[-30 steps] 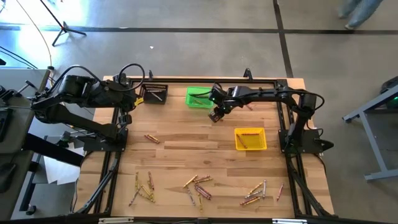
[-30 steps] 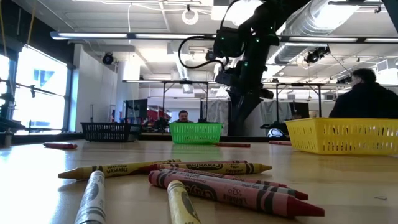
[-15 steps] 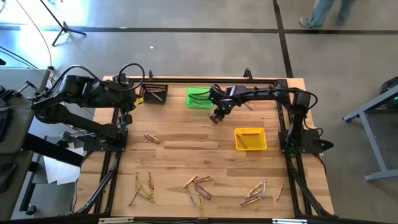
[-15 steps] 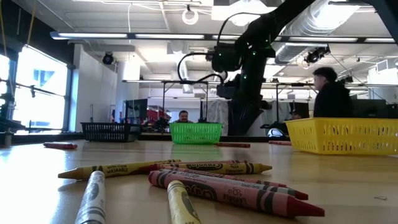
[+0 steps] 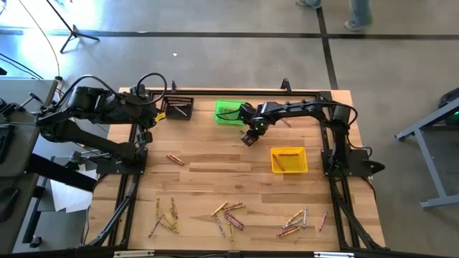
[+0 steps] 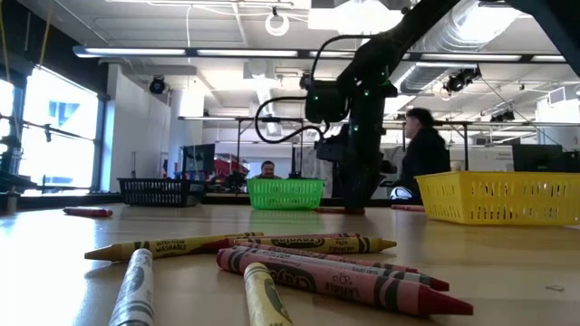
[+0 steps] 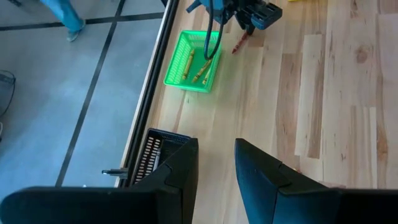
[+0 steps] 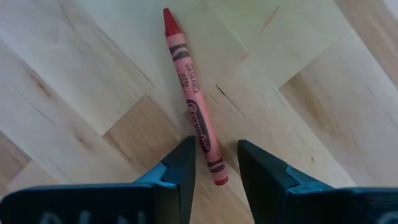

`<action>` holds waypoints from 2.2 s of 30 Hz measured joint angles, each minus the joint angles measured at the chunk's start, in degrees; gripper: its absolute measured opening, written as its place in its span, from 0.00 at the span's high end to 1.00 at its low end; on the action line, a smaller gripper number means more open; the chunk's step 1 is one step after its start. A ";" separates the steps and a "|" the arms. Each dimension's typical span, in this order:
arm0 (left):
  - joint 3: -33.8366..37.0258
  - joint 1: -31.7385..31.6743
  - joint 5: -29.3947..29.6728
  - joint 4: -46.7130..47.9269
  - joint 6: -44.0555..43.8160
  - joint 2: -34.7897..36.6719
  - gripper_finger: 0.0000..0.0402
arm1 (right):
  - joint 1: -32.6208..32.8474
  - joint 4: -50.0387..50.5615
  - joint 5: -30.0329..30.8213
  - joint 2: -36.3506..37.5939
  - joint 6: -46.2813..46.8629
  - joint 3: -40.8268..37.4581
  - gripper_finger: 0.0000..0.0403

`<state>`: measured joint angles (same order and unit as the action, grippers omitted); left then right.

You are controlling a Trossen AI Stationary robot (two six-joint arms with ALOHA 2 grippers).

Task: Sort crayons
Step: Put the red crayon into the yellow basket

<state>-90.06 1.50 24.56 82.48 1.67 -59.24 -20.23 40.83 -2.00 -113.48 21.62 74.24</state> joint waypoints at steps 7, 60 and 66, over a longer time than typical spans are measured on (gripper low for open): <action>0.00 -0.01 0.01 0.00 -0.11 0.00 0.77 | 1.38 1.58 0.04 -0.66 1.82 0.23 0.87; -0.07 -0.02 0.02 -3.90 1.54 -0.45 0.77 | 25.17 26.65 1.59 27.64 37.90 -17.36 0.94; -0.07 -0.02 0.02 -9.09 -0.87 -1.62 0.77 | 25.16 27.23 5.18 27.64 36.32 -17.74 0.80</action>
<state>-90.13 1.48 24.58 73.39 0.80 -60.86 4.93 68.07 3.18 -85.84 57.95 56.50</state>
